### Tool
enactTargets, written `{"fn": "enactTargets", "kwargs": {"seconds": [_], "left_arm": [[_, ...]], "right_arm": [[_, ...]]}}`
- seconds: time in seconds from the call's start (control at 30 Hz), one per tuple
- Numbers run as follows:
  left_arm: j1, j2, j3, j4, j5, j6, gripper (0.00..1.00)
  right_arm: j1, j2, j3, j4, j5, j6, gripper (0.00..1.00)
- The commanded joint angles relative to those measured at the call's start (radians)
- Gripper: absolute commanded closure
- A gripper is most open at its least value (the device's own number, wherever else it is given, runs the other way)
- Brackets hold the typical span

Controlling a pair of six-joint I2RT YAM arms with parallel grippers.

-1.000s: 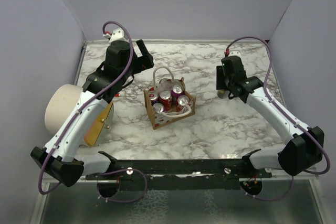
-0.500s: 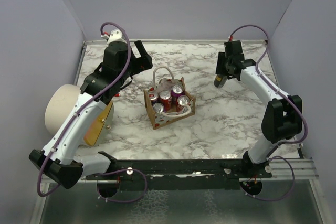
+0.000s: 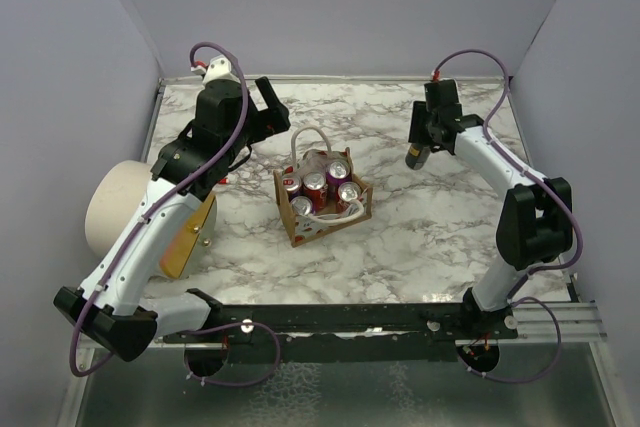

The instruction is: Take the beverage out of the canvas bag

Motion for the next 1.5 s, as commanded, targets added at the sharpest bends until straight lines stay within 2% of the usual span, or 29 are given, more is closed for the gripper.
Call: {"fn": "enactTargets", "kwargs": {"seconds": [0.0,0.07,0.2,0.37,0.5,0.73,0.97,1.1,1.23,1.47], "left_arm": [[0.004,-0.02,0.002,-0.005,-0.007,0.013,0.04],[0.004,-0.023,-0.002,-0.005,-0.007,0.013,0.04],[0.004,-0.03,-0.007,-0.001,-0.01,0.013,0.04],[0.004,-0.034,-0.012,0.002,-0.009,0.011,0.04],[0.004,-0.034,-0.016,0.004,-0.003,0.01,0.04],[0.004,-0.024,-0.02,0.018,0.009,0.013,0.04],[0.006,-0.016,-0.044,0.045,0.032,0.006,0.04],[0.006,0.015,-0.034,0.057,0.057,0.003,0.04],[0.005,0.038,-0.027,0.067,0.076,0.002,0.04],[0.005,0.055,-0.028,0.068,0.102,-0.013,0.04]], "right_arm": [[-0.002,-0.011,-0.018,0.081,0.004,-0.016,0.94],[-0.002,-0.011,-0.021,0.082,0.003,-0.016,0.87],[-0.002,-0.014,-0.001,0.066,-0.01,-0.024,0.54],[-0.002,-0.039,0.047,0.04,-0.025,-0.031,0.24],[-0.002,-0.064,0.069,0.011,-0.045,-0.033,0.09],[-0.002,-0.184,-0.01,-0.037,-0.107,-0.029,0.07],[-0.002,-0.398,-0.258,-0.075,-0.24,-0.026,0.06],[-0.002,-0.492,-0.342,-0.096,-0.307,-0.032,0.06],[-0.002,-0.515,-0.315,-0.114,-0.417,-0.029,0.07],[0.033,-0.41,-0.122,-0.138,-0.7,0.011,0.12]]}}
